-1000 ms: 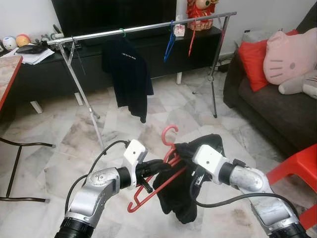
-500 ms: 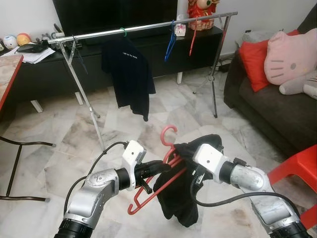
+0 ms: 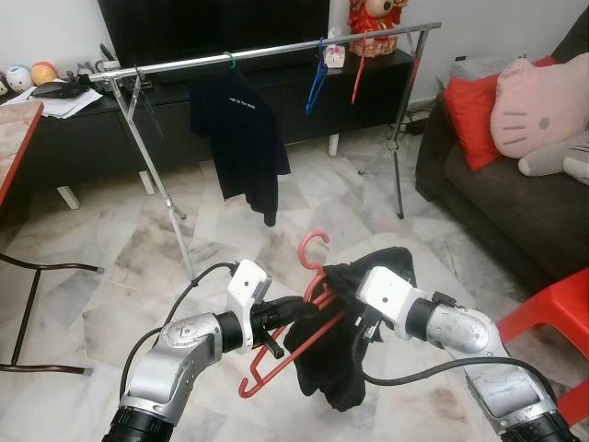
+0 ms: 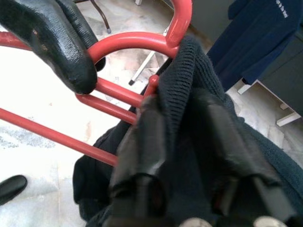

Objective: Hang hanger

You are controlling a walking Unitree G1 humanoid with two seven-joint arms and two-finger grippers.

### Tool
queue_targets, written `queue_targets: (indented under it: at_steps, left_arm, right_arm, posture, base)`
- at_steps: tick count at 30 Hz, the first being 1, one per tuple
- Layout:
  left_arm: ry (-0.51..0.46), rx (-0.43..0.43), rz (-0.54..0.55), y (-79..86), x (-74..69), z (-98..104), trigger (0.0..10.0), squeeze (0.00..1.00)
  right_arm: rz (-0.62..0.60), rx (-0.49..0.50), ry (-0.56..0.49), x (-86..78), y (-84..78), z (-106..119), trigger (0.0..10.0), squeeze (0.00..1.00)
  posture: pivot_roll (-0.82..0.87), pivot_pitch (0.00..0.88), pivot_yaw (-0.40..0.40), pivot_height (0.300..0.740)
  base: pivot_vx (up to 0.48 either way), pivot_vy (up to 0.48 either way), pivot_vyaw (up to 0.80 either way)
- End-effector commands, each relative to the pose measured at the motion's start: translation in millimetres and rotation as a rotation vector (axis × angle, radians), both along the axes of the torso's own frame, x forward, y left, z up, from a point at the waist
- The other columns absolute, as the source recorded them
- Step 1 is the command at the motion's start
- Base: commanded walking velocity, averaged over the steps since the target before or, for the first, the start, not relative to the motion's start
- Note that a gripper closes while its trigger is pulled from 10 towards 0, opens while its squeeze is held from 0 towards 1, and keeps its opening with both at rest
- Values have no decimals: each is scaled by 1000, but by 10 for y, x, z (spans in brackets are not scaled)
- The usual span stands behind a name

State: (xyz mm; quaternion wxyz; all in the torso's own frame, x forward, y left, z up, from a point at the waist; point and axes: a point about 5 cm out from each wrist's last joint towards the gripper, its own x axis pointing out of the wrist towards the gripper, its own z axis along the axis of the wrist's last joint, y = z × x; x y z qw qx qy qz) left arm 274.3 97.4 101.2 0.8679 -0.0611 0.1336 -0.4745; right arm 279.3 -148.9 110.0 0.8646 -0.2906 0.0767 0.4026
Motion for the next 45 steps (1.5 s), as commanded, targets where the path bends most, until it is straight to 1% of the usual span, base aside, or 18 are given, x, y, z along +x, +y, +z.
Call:
queue_targets:
  at_steps: [1, 5, 12, 19, 20, 22, 23, 24, 27, 28, 31, 33, 36, 37, 40, 41, 43, 45]
  left_arm:
    - [-54, -39, -15, -33, 21, 142, 10000, 0]
    - [-55, -40, -11, -31, 25, 142, 10000, 0]
    - [-53, -40, 7, -25, 44, 134, 10000, 0]
    - [-51, -37, 11, -2, 48, 130, 10000, 0]
    - [-50, -36, 11, 4, 47, 129, 10000, 0]
    - [-47, -31, 8, 10, 46, 118, 10000, 0]
    - [-47, -13, 2, 15, 40, 97, 10000, 0]
    - [-46, -9, 0, 17, 36, 90, 10000, 0]
    - [-38, -9, -10, 19, 18, 74, 10000, 0]
    - [-35, -7, -16, 20, 8, 64, 10000, 0]
    - [-30, -2, -28, 12, -6, 47, 10000, 0]
    - [-31, 0, -34, 13, -10, 50, 10000, 0]
    - [-39, 17, -49, 44, -24, 46, 10000, 0]
    - [-41, 34, -55, 76, -28, 35, 10000, 0]
    - [-44, 55, -76, 126, -40, 37, 10000, 0]
    - [-44, 55, -76, 126, -40, 37, 10000, 0]
    - [-62, 69, -111, 154, -52, 60, 10000, 0]
    - [-79, 74, -140, 156, -66, 79, 10000, 0]
  right_arm:
    - [39, -28, -1, -30, 38, 29, 10000, 1000]
    - [55, -66, 24, -83, 21, -14, 10000, 1000]
    - [93, -72, 80, -239, 36, -75, 10000, 1000]
    - [97, -90, 103, -283, -18, -50, 10000, 1000]
    - [99, -96, 102, -299, -39, -29, 10000, 1000]
    - [65, -98, 43, -258, -77, 73, 10000, 1000]
    - [17, 13, -19, -178, -90, 284, 10000, 1000]
    - [-7, 62, -58, -137, -104, 395, 10000, 1000]
    - [-95, 154, -174, 1, -205, 704, 10000, 1000]
    - [-103, 183, -189, 27, -239, 793, 10000, 1000]
    - [-60, 206, -188, 12, -234, 845, 10000, 1000]
    - [-51, 204, -178, 8, -241, 840, 10000, 1000]
    - [-56, 150, -144, 22, -302, 761, 10000, 1000]
    - [-54, 118, -96, 22, -342, 676, 10000, 0]
    - [10, 85, -13, -44, -357, 552, 10000, 0]
    - [10, 85, -13, -44, -357, 552, 10000, 0]
    - [56, 46, 53, -90, -422, 458, 10000, 0]
    - [69, 5, 72, -92, -481, 422, 10000, 0]
  posture:
    - [-111, 0, -10, 740]
    - [-115, 0, -10, 740]
    - [-116, 0, -9, 740]
    - [-116, 0, -9, 740]
    - [-116, 0, -9, 740]
    - [-114, 0, -9, 740]
    - [-114, 0, -6, 740]
    - [-116, 0, -6, 740]
    - [-116, 0, -6, 740]
    - [-127, 0, -4, 740]
    - [-122, 0, -8, 740]
    - [-122, 0, -8, 740]
    - [-118, 0, -11, 740]
    - [-118, 0, -11, 740]
    - [-118, 0, -11, 740]
    - [-118, 0, -11, 740]
    - [-111, 0, -13, 740]
    - [-109, 0, -15, 740]
  base:
    - [0, 0, 0]
    - [0, 0, 0]
    - [0, 0, 0]
    - [0, 0, 0]
    - [0, 0, 0]
    - [0, 0, 0]
    - [0, 0, 0]
    - [0, 0, 0]
    - [0, 0, 0]
    - [0, 0, 0]
    - [0, 0, 0]
    - [0, 0, 0]
    - [0, 0, 0]
    - [0, 0, 0]
    - [0, 0, 0]
    - [0, 0, 0]
    - [0, 0, 0]
    - [0, 0, 0]
